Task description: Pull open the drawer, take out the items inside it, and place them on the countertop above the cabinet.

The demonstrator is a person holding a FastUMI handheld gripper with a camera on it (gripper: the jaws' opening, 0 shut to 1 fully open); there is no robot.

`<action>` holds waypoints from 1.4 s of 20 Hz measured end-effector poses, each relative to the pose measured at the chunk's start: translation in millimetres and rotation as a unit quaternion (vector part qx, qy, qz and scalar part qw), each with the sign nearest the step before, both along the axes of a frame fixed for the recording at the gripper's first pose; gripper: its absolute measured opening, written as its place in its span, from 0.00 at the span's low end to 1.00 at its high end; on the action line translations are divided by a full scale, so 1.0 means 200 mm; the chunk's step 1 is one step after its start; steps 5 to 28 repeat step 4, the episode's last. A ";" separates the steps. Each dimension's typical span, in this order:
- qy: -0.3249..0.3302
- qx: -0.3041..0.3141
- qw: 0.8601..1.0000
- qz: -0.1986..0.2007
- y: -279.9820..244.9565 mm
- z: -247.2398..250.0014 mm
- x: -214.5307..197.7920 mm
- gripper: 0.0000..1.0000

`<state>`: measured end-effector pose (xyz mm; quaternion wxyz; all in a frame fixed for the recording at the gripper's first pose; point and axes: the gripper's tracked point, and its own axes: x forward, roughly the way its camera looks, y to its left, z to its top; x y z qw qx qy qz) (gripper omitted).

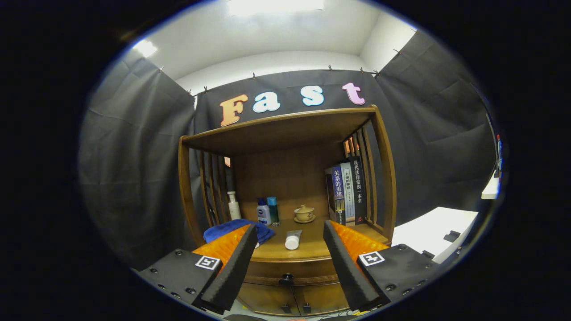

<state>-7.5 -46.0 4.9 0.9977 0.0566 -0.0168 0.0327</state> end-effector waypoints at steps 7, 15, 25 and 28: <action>0.002 0.001 1.000 0.003 0.01 -0.01 0.00 0.97; 0.002 0.001 1.000 0.003 0.01 -0.01 0.00 0.97; 0.002 0.001 1.000 0.003 0.01 -0.01 0.00 0.97; 0.002 0.001 1.000 0.003 0.01 -0.01 0.00 0.97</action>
